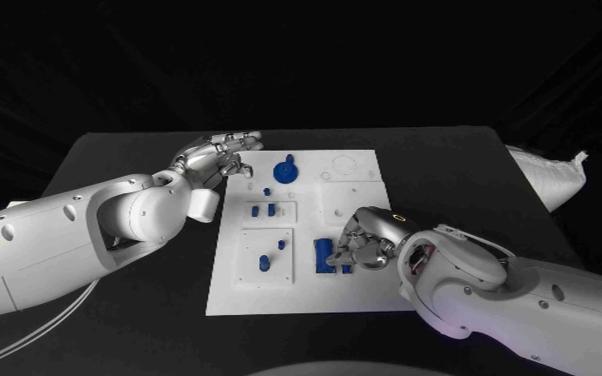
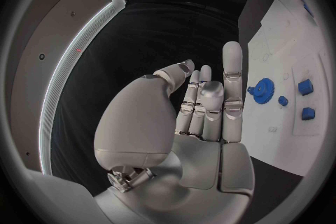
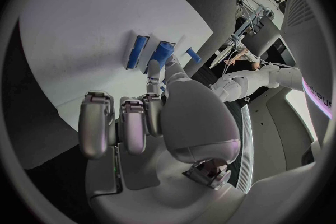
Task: Assemble the parts on the task board
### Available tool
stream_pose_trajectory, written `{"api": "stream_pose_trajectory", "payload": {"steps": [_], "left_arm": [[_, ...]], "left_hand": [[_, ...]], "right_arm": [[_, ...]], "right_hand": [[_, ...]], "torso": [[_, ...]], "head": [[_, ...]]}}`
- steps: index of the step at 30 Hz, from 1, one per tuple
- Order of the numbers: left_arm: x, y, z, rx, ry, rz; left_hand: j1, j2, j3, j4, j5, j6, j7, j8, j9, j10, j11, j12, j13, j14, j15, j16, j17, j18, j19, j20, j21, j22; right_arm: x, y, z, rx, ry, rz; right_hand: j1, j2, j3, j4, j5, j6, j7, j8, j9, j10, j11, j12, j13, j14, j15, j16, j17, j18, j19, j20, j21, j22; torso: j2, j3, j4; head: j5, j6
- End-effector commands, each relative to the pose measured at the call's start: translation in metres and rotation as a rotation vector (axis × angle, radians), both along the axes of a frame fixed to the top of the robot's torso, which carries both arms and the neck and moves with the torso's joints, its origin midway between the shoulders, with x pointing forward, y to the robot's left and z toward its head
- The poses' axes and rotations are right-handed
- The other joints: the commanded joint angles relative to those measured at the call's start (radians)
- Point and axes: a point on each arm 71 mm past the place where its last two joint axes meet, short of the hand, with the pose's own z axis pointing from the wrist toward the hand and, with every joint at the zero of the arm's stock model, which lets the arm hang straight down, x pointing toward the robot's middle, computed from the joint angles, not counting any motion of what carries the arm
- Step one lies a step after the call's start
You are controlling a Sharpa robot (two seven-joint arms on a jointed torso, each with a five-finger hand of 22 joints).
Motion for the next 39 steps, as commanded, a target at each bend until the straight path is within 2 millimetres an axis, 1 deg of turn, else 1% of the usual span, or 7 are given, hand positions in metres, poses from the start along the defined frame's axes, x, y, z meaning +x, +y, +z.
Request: {"api": "stream_pose_trajectory", "payload": {"steps": [1, 7, 14, 26, 31, 35, 39], "left_arm": [[0.000, -0.002, 0.001, -0.009, -0.009, -0.015], [0.000, -0.002, 0.001, -0.009, -0.009, -0.015], [0.000, -0.002, 0.001, -0.009, -0.009, -0.014], [0.000, -0.002, 0.001, -0.008, -0.009, -0.014], [0.000, -0.002, 0.001, -0.009, -0.009, -0.013], [0.000, -0.001, 0.001, -0.008, -0.009, -0.013], [0.001, 0.000, 0.000, -0.004, -0.006, -0.006]], "left_hand": [[0.002, 0.005, 0.000, -0.005, 0.003, -0.007, 0.003, 0.004, 0.001, -0.008, 0.001, 0.005, 0.000, -0.007, 0.000, -0.002, -0.002, 0.019, -0.007, -0.002, -0.004, -0.001], [0.002, 0.005, 0.000, -0.005, 0.003, -0.007, 0.003, 0.004, 0.001, -0.008, 0.001, 0.005, 0.000, -0.007, 0.000, -0.002, -0.002, 0.019, -0.007, -0.002, -0.004, -0.001], [0.002, 0.005, 0.000, -0.005, 0.003, -0.007, 0.003, 0.004, 0.001, -0.008, 0.001, 0.005, 0.000, -0.007, 0.000, -0.002, -0.002, 0.019, -0.007, -0.002, -0.004, -0.001], [0.002, 0.005, 0.000, -0.006, 0.003, -0.008, 0.003, 0.005, 0.001, -0.008, 0.001, 0.006, 0.000, -0.008, 0.000, -0.002, -0.003, 0.019, -0.007, -0.002, -0.004, -0.001], [0.002, 0.005, 0.000, -0.006, 0.003, -0.008, 0.003, 0.005, 0.001, -0.008, 0.001, 0.006, 0.000, -0.008, 0.000, -0.002, -0.003, 0.019, -0.007, -0.002, -0.004, -0.001], [0.002, 0.005, 0.000, -0.006, 0.003, -0.008, 0.003, 0.005, 0.001, -0.008, 0.001, 0.006, 0.000, -0.008, 0.000, -0.002, -0.003, 0.019, -0.007, -0.002, -0.004, -0.001], [0.001, 0.005, 0.000, -0.006, 0.003, -0.008, 0.003, 0.005, 0.001, -0.009, 0.001, 0.007, 0.000, -0.007, 0.000, -0.001, -0.002, 0.019, -0.008, -0.002, -0.004, -0.001]], "right_arm": [[0.001, 0.002, 0.000, -0.048, -0.041, 0.020], [0.001, 0.006, -0.002, -0.077, -0.035, 0.045], [0.003, 0.008, -0.004, -0.121, -0.054, 0.062], [0.005, 0.007, -0.005, -0.142, -0.074, 0.066], [0.004, 0.007, -0.001, -0.084, -0.090, 0.048], [0.004, 0.003, 0.005, 0.032, -0.124, 0.013], [0.007, -0.010, 0.012, 0.165, -0.157, -0.040]], "right_hand": [[0.008, 0.001, 0.000, -0.007, -0.004, -0.001, -0.007, 0.010, 0.005, 0.089, -0.020, 0.009, 0.185, 0.101, -0.010, 0.006, 0.249, -0.016, 0.031, -0.007, 0.004, 0.015], [0.020, -0.002, 0.001, -0.024, -0.005, -0.008, -0.011, 0.028, 0.021, 0.092, -0.024, 0.022, 0.192, 0.102, -0.013, 0.009, 0.254, -0.017, 0.033, -0.010, 0.007, 0.022], [0.051, -0.004, 0.008, -0.057, -0.007, -0.020, -0.015, 0.048, 0.039, 0.094, -0.028, 0.031, 0.196, 0.104, -0.016, 0.012, 0.259, -0.019, 0.035, -0.013, 0.012, 0.030], [0.060, -0.001, 0.013, -0.069, -0.008, -0.026, -0.016, 0.055, 0.044, 0.094, -0.028, 0.032, 0.197, 0.104, -0.017, 0.014, 0.261, -0.020, 0.036, -0.014, 0.015, 0.034], [0.045, -0.001, 0.010, -0.064, -0.005, -0.031, -0.013, 0.059, 0.048, 0.093, -0.027, 0.029, 0.196, 0.103, -0.016, 0.012, 0.258, -0.019, 0.036, -0.014, 0.014, 0.033], [-0.009, -0.024, -0.007, -0.033, -0.002, -0.057, -0.001, 0.058, 0.051, 0.080, -0.017, -0.028, 0.169, 0.096, -0.009, -0.010, 0.225, -0.010, 0.019, -0.010, -0.017, -0.013], [-0.039, -0.056, -0.010, 0.004, 0.010, -0.126, 0.029, 0.028, 0.041, 0.043, 0.007, -0.159, 0.109, 0.089, 0.008, -0.032, 0.192, 0.000, -0.001, 0.001, -0.053, -0.063]], "torso": [[0.001, 0.0000, -0.0007], [0.001, 0.0013, -0.0009], [0.001, 0.0008, -0.0001], [-0.001, 0.0009, -0.0008], [0.000, 0.0014, -0.0019], [0.000, 0.0006, -0.0008], [-0.003, 0.0003, -0.0019]], "head": [[0.001, 0.000], [0.002, -0.003], [0.002, -0.005], [0.004, -0.004], [0.004, -0.001], [0.003, 0.002], [0.007, 0.007]]}}
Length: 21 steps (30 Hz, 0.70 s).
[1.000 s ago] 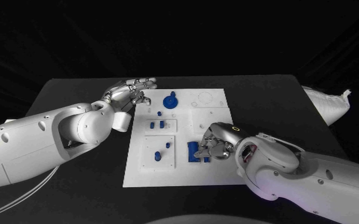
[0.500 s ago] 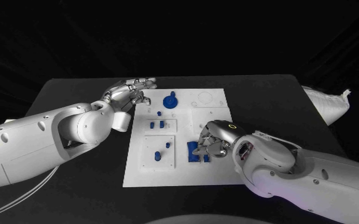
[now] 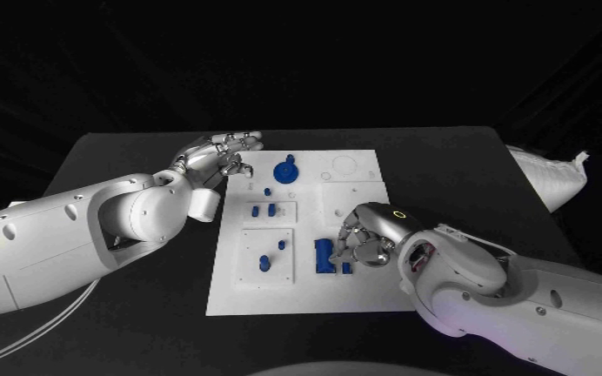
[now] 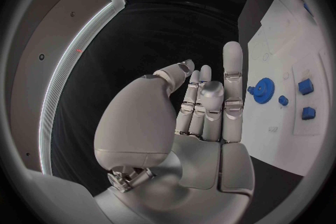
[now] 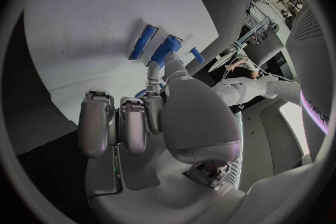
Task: Assemble the parts on the task board
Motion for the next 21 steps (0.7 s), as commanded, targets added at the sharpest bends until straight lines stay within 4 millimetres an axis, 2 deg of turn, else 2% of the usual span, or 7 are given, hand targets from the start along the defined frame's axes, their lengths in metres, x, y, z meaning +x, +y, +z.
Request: {"api": "stream_pose_trajectory", "payload": {"steps": [1, 10, 12, 14, 16, 18, 21], "left_arm": [[0.000, -0.001, -0.001, -0.004, -0.005, -0.008], [0.005, 0.001, -0.012, -0.016, -0.010, 0.004], [0.009, 0.002, -0.014, -0.018, -0.012, 0.020], [0.015, 0.004, -0.018, -0.019, -0.007, 0.057], [0.020, 0.005, -0.021, -0.016, -0.008, 0.081], [0.026, 0.005, -0.023, -0.011, -0.012, 0.105], [0.034, 0.006, -0.026, -0.003, -0.021, 0.136]], "left_hand": [[0.001, 0.005, 0.000, -0.006, 0.003, -0.004, -0.001, 0.005, 0.001, -0.009, 0.001, 0.005, 0.000, -0.007, 0.000, -0.001, 0.000, 0.019, -0.008, -0.002, -0.004, -0.001], [-0.036, -0.007, -0.027, 0.010, 0.000, -0.010, -0.002, 0.011, 0.001, -0.015, 0.002, 0.021, 0.000, -0.017, 0.004, -0.005, -0.018, 0.018, -0.014, 0.002, -0.008, -0.003], [-0.048, -0.009, -0.043, 0.017, 0.001, -0.011, -0.004, 0.015, 0.001, -0.015, 0.001, 0.030, 0.001, -0.029, 0.004, -0.015, -0.040, 0.019, -0.020, 0.003, -0.013, -0.006], [-0.045, 0.000, -0.057, 0.017, 0.003, -0.007, -0.005, 0.025, 0.002, -0.012, -0.002, 0.047, 0.001, -0.107, 0.001, -0.097, -0.188, 0.019, -0.048, 0.004, -0.038, -0.020], [-0.035, 0.010, -0.057, 0.012, 0.005, 0.000, -0.009, 0.034, 0.002, -0.002, -0.003, 0.059, -0.001, -0.177, -0.002, -0.195, -0.306, 0.019, -0.087, 0.003, -0.073, -0.040], [-0.030, 0.016, -0.056, 0.010, 0.005, 0.007, -0.010, 0.042, 0.002, 0.005, -0.006, 0.060, -0.008, -0.213, 0.002, -0.276, -0.349, 0.020, -0.132, 0.003, -0.116, -0.066], [-0.025, 0.022, -0.033, 0.011, 0.002, 0.017, -0.002, 0.042, -0.001, 0.020, 0.007, 0.018, -0.040, -0.305, 0.022, -0.498, -0.455, 0.010, -0.266, 0.022, -0.224, -0.128]], "right_arm": [[0.004, -0.009, 0.010, 0.214, -0.043, -0.046], [0.051, -0.038, 0.017, 0.535, 0.117, -0.041], [0.066, -0.047, 0.021, 0.631, 0.116, -0.072], [0.085, -0.059, 0.024, 0.735, 0.098, -0.124], [0.098, -0.067, 0.025, 0.804, 0.092, -0.161], [0.112, -0.074, 0.025, 0.877, 0.091, -0.196], [0.130, -0.081, 0.024, 0.962, 0.090, -0.228]], "right_hand": [[-0.024, -0.011, -0.001, 0.019, 0.018, -0.050, 0.021, -0.030, -0.012, 0.033, 0.011, -0.054, 0.099, 0.084, 0.018, -0.011, 0.184, 0.002, -0.005, 0.013, -0.018, -0.024], [0.067, 0.030, 0.017, -0.012, 0.084, -0.139, 0.072, -0.116, -0.059, -0.105, 0.055, -0.427, -0.092, 0.030, 0.055, -0.169, -0.013, 0.051, -0.107, 0.051, -0.210, -0.273], [0.095, 0.043, 0.022, -0.028, 0.094, -0.173, 0.089, -0.146, -0.079, -0.198, 0.069, -0.659, -0.224, -0.017, 0.068, -0.293, -0.146, 0.079, -0.178, 0.062, -0.348, -0.434], [0.140, 0.061, 0.045, -0.050, 0.118, -0.242, 0.116, -0.193, -0.113, -0.280, 0.094, -0.842, -0.361, -0.118, 0.089, -0.564, -0.404, 0.110, -0.284, 0.084, -0.562, -0.659], [0.160, 0.071, 0.062, -0.057, 0.115, -0.246, 0.126, -0.199, -0.126, -0.319, 0.108, -0.919, -0.436, -0.209, 0.104, -0.778, -0.582, 0.113, -0.322, 0.095, -0.634, -0.705], [0.177, 0.067, 0.086, -0.064, 0.097, -0.247, 0.151, -0.212, -0.150, -0.334, 0.128, -1.036, -0.584, -0.263, 0.131, -0.930, -0.659, 0.114, -0.372, 0.117, -0.745, -0.776], [0.197, 0.065, 0.128, -0.071, 0.085, -0.228, 0.156, -0.222, -0.177, -0.344, 0.156, -1.152, -0.755, -0.343, 0.159, -1.115, -0.769, 0.109, -0.441, 0.148, -0.875, -0.858]], "torso": [[-0.002, -0.0005, -0.0003], [-0.025, -0.0037, -0.0085], [-0.033, -0.0065, -0.0101], [-0.048, -0.0112, -0.0158], [-0.061, -0.0131, -0.0180], [-0.072, -0.0145, -0.0203], [-0.083, -0.0151, -0.0255]], "head": [[0.004, 0.008], [0.007, 0.049], [0.009, 0.063], [0.014, 0.085], [0.015, 0.096], [0.017, 0.113], [0.020, 0.140]]}}
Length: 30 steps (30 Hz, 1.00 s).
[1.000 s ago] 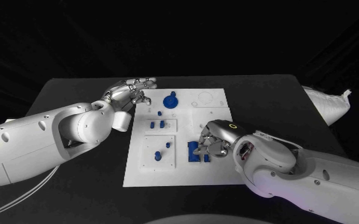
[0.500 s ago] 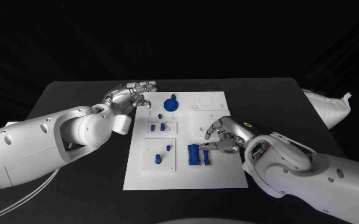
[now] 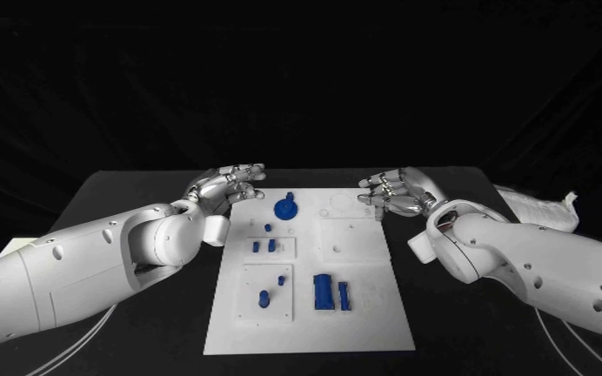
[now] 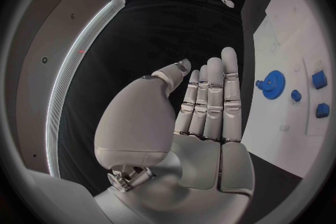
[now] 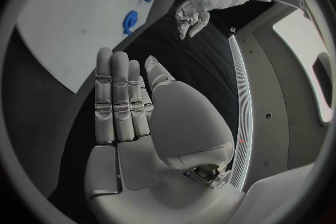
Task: Assemble the parts on the task board
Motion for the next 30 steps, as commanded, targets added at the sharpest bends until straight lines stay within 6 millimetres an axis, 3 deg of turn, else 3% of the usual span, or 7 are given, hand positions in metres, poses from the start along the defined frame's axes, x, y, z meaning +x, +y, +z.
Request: {"api": "stream_pose_trajectory", "payload": {"steps": [1, 14, 15, 23, 25, 28, 30], "left_arm": [[0.009, 0.002, 0.000, -0.012, -0.034, 0.063], [0.034, -0.002, -0.010, -0.004, -0.099, 0.185], [0.032, -0.004, -0.013, 0.012, -0.048, 0.135], [0.022, -0.011, -0.014, 0.062, -0.060, 0.154], [0.017, -0.015, -0.015, 0.085, -0.067, 0.163], [0.006, -0.022, -0.014, 0.137, -0.086, 0.184], [-0.002, -0.027, -0.013, 0.170, -0.102, 0.199]], "left_hand": [[-0.001, 0.010, 0.024, 0.004, 0.002, 0.008, 0.004, -0.003, -0.003, 0.017, 0.012, -0.047, -0.031, -0.060, 0.026, -0.182, -0.088, -0.002, -0.098, 0.019, -0.084, -0.051], [-0.002, -0.004, -0.006, 0.004, -0.004, -0.016, 0.033, -0.092, -0.002, 0.004, 0.061, -0.289, -0.064, -0.091, 0.118, -0.627, -0.293, 0.012, -0.318, 0.140, -0.338, -0.266], [-0.397, 0.031, -0.141, 0.013, -0.041, -0.318, -0.029, -0.120, -0.069, -0.295, 0.006, -0.332, -0.126, -0.377, 0.072, -0.695, -0.323, -0.052, -0.549, 0.057, -0.373, -0.358], [-0.635, 0.123, -0.231, 0.013, -0.138, -0.497, -0.068, -0.196, -0.069, -0.481, -0.022, -0.367, -0.126, -0.550, 0.046, -0.750, -0.401, -0.069, -0.693, 0.010, -0.462, -0.423], [-0.679, 0.123, -0.247, 0.013, -0.138, -0.529, -0.075, -0.196, -0.069, -0.514, -0.028, -0.372, -0.126, -0.582, 0.041, -0.758, -0.401, -0.074, -0.719, 0.002, -0.462, -0.434], [-0.757, 0.123, -0.275, 0.013, -0.138, -0.589, -0.088, -0.196, -0.069, -0.574, -0.038, -0.447, -0.126, -0.639, -0.030, -0.773, -0.401, -0.080, -0.765, -0.015, -0.462, -0.453], [-0.801, 0.123, -0.290, 0.013, -0.138, -0.623, -0.094, -0.196, -0.069, -0.608, -0.109, -0.447, -0.126, -0.671, -0.030, -0.781, -0.401, -0.091, -0.791, -0.024, -0.462, -0.463]], "right_arm": [[0.016, -0.007, 0.001, 0.293, 0.006, -0.032], [0.048, -0.014, -0.009, 0.445, 0.000, -0.029], [0.048, -0.017, -0.010, 0.348, 0.007, -0.088], [0.035, -0.005, -0.011, 0.387, 0.000, -0.120], [0.028, 0.001, -0.011, 0.404, 0.000, -0.136], [0.013, 0.012, -0.012, 0.437, 0.003, -0.173], [0.003, 0.019, -0.012, 0.453, 0.008, -0.195]], "right_hand": [[0.010, -0.009, 0.032, -0.004, -0.018, 0.026, 0.007, -0.011, -0.022, 0.004, 0.027, -0.080, -0.130, -0.066, 0.028, -0.147, -0.096, 0.007, -0.064, 0.026, -0.111, -0.070], [-0.055, -0.015, 0.039, -0.041, -0.033, 0.070, 0.015, -0.017, -0.155, 0.028, 0.051, -0.122, -0.542, -0.025, 0.080, -0.448, -0.408, 0.015, 0.008, 0.094, -0.418, -0.314], [-0.470, -0.007, -0.056, -0.055, -0.074, -0.226, -0.043, -0.080, -0.200, -0.315, 0.005, -0.185, -0.564, -0.370, -0.021, -0.513, -0.458, -0.051, -0.317, 0.029, -0.456, -0.348], [-0.726, -0.007, -0.056, -0.055, -0.157, -0.404, -0.074, -0.080, -0.233, -0.520, -0.015, -0.185, -0.641, -0.577, -0.021, -0.513, -0.501, -0.068, -0.509, -0.006, -0.490, -0.444], [-0.781, -0.007, -0.056, -0.055, -0.157, -0.443, -0.082, -0.080, -0.240, -0.566, -0.087, -0.185, -0.641, -0.622, -0.021, -0.513, -0.508, -0.069, -0.552, -0.015, -0.496, -0.444], [-0.867, -0.007, -0.056, -0.055, -0.157, -0.504, -0.093, -0.080, -0.317, -0.635, -0.087, -0.185, -0.641, -0.693, -0.021, -0.513, -0.520, -0.079, -0.618, -0.027, -0.568, -0.444], [-0.913, -0.007, -0.056, -0.055, -0.157, -0.537, -0.100, -0.080, -0.317, -0.673, -0.087, -0.185, -0.641, -0.731, -0.021, -0.513, -0.526, -0.089, -0.654, -0.034, -0.568, -0.444]], "torso": [[-0.028, -0.0032, -0.0086], [-0.049, 0.0027, -0.0215], [-0.045, -0.0009, -0.0164], [-0.082, 0.0159, 0.0234], [-0.093, 0.0206, 0.0346], [-0.102, 0.0248, 0.0443], [-0.102, 0.0250, 0.0450]], "head": [[0.005, 0.040], [0.024, 0.082], [0.018, 0.070], [-0.004, 0.065], [-0.011, 0.064], [-0.016, 0.062], [-0.017, 0.062]]}}
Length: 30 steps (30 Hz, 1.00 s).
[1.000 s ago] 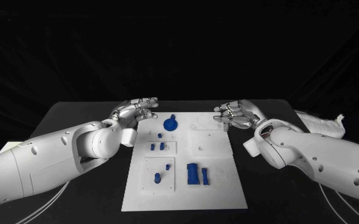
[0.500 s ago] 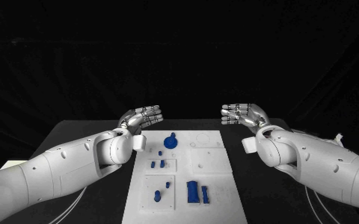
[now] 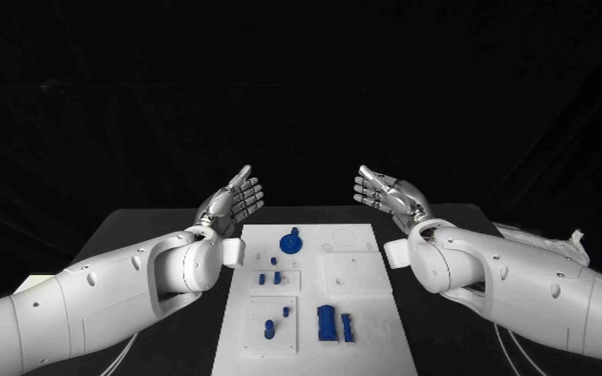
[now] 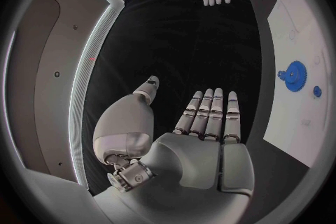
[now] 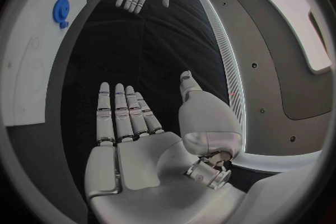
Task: Assemble the parts on the task board
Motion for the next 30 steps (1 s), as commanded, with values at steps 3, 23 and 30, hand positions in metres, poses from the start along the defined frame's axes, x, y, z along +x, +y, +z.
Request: {"api": "stream_pose_trajectory", "payload": {"steps": [3, 23, 30], "left_arm": [[-0.019, -0.009, 0.005, 0.166, -0.084, 0.094], [-0.039, -0.020, 0.011, 0.240, -0.133, 0.134], [-0.039, -0.020, 0.011, 0.240, -0.133, 0.134]], "left_hand": [[-0.264, 0.026, -0.093, 0.001, -0.036, -0.200, -0.042, -0.015, -0.006, -0.203, -0.086, -0.062, -0.006, -0.192, -0.053, -0.049, -0.015, -0.035, -0.156, -0.054, -0.024, -0.064], [-0.511, 0.026, -0.180, 0.001, -0.036, -0.388, -0.113, -0.015, -0.006, -0.393, -0.086, -0.062, -0.006, -0.372, -0.053, -0.132, -0.015, -0.117, -0.301, -0.145, -0.024, -0.172], [-0.561, 0.026, -0.251, 0.001, -0.036, -0.426, -0.113, -0.015, -0.006, -0.432, -0.086, -0.062, -0.006, -0.408, -0.053, -0.132, -0.015, -0.117, -0.329, -0.145, -0.024, -0.172]], "right_arm": [[-0.021, 0.006, 0.001, 0.054, 0.005, -0.154], [-0.037, 0.015, 0.000, 0.069, 0.027, -0.185], [-0.037, 0.015, 0.000, 0.069, 0.027, -0.185]], "right_hand": [[-0.276, 0.001, -0.014, -0.001, -0.026, -0.196, -0.102, -0.007, -0.075, -0.226, -0.039, -0.011, -0.011, -0.227, -0.009, -0.008, -0.104, -0.035, -0.213, -0.041, -0.053, -0.030], [-0.549, 0.001, -0.014, -0.001, -0.026, -0.389, -0.102, -0.007, -0.075, -0.448, -0.039, -0.011, -0.011, -0.451, -0.009, -0.008, -0.104, -0.116, -0.424, -0.113, -0.053, -0.030], [-0.602, 0.001, -0.014, -0.001, -0.026, -0.427, -0.102, -0.007, -0.075, -0.493, -0.039, -0.011, -0.011, -0.495, -0.009, -0.008, -0.104, -0.116, -0.466, -0.113, -0.053, -0.030]], "torso": [[-0.013, 0.0059, 0.0143], [-0.013, 0.0059, 0.0143], [-0.013, 0.0059, 0.0143]], "head": [[-0.004, -0.001], [-0.004, -0.001], [-0.004, -0.001]]}}
